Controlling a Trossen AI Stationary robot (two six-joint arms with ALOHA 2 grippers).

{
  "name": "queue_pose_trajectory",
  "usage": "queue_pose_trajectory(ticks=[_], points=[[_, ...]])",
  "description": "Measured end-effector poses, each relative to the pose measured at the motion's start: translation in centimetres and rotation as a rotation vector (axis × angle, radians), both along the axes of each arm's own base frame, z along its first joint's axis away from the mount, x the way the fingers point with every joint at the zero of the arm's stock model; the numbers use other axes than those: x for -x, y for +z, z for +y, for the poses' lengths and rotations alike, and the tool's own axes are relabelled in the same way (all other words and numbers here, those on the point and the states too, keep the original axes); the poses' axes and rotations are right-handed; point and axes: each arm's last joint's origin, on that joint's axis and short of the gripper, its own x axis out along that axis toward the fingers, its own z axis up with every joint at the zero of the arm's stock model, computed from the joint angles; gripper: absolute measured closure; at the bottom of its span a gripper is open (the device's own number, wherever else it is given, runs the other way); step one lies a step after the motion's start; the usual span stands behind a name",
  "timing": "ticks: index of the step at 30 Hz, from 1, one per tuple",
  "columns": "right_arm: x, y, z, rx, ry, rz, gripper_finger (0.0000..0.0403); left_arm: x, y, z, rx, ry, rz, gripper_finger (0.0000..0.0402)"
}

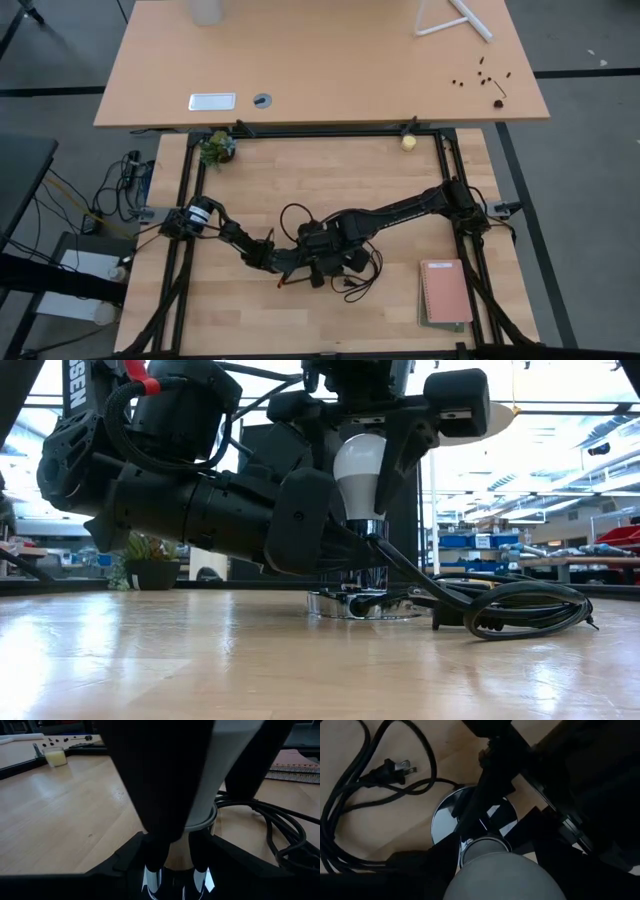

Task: Screw lightbulb
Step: Insert the white lightbulb into the silver lamp

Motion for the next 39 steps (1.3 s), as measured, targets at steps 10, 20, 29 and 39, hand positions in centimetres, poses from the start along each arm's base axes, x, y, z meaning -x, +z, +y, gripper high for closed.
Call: queue_pose_trajectory(ticks=[10,20,29,39], points=[[-0.6,0.1,-0.1,-0.116,-0.401,-0.061,0.0138,0.0,0.0,0.0,0.002,0.0,-0.001,0.0217],[-1.0,0.3,-0.1,-0.279,-0.966,-0.096,0.019,0.0,0.0,-0.1,-0.001,-0.013,0.003,0.0217],[-1.2,0.4,-1.0,-0.35,-1.23,-0.094,0.0196,0.0,0.0,-0.1,0.006,-0.015,-0.002,0.0217],[-1.4,0.4,-1.7,-0.33,-1.077,-0.092,0.0158,0.1,0.0,-0.1,0.007,0.009,-0.005,0.0217]])
